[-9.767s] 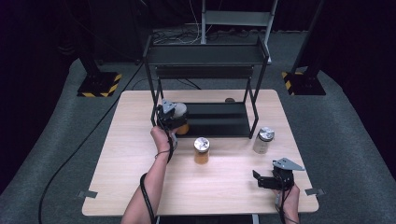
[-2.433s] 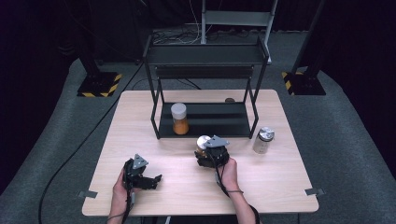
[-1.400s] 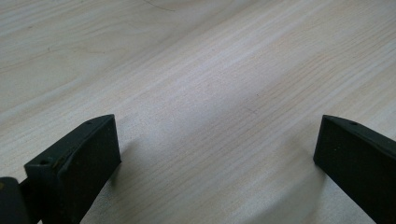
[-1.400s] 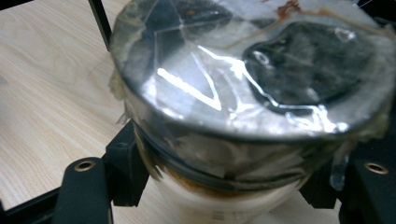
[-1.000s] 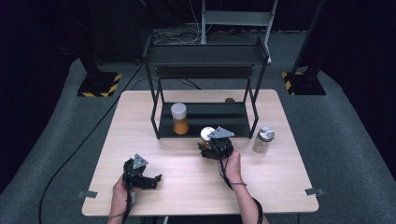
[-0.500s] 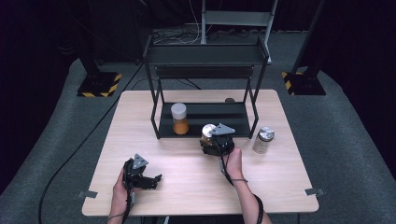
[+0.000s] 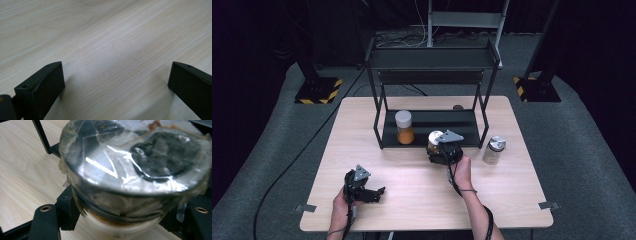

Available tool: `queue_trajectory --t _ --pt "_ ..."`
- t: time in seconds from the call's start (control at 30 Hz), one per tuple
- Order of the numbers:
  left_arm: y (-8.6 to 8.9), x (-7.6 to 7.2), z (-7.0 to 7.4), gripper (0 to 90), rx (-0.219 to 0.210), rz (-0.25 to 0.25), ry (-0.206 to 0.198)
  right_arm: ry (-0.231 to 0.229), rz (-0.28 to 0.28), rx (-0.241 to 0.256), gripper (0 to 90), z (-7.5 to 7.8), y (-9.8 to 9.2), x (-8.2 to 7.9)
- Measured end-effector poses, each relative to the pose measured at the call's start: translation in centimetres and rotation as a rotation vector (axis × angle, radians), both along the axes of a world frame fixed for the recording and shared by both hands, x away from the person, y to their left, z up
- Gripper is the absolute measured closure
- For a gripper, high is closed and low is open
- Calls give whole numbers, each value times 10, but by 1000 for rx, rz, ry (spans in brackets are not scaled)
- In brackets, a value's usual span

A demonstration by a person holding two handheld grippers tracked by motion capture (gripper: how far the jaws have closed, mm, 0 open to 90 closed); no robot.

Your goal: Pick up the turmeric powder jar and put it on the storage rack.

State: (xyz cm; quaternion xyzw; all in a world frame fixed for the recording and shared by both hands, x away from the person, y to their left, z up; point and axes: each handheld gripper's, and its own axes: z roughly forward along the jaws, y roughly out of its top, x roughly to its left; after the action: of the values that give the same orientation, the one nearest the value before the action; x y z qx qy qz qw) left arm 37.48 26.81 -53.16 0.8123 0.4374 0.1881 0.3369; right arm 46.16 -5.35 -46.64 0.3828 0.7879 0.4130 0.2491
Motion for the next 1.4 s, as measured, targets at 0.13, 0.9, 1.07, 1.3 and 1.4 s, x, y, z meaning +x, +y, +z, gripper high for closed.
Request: queue_trajectory --t 0.13,0.9,1.07,1.3,1.4 --pt "0 0 0 4 0 0 0 -4 3 -3 301 2 0 2" --pt "0 0 0 1 3 0 -5 -14 1 7 301 10 2 11" --pt "0 0 0 1 3 0 -5 -10 -1 4 302 10 2 14" --pt "0 0 0 2 1 0 -1 -10 -9 1 301 9 1 17" --pt "0 0 0 4 0 0 0 -8 -13 5 301 9 0 18"
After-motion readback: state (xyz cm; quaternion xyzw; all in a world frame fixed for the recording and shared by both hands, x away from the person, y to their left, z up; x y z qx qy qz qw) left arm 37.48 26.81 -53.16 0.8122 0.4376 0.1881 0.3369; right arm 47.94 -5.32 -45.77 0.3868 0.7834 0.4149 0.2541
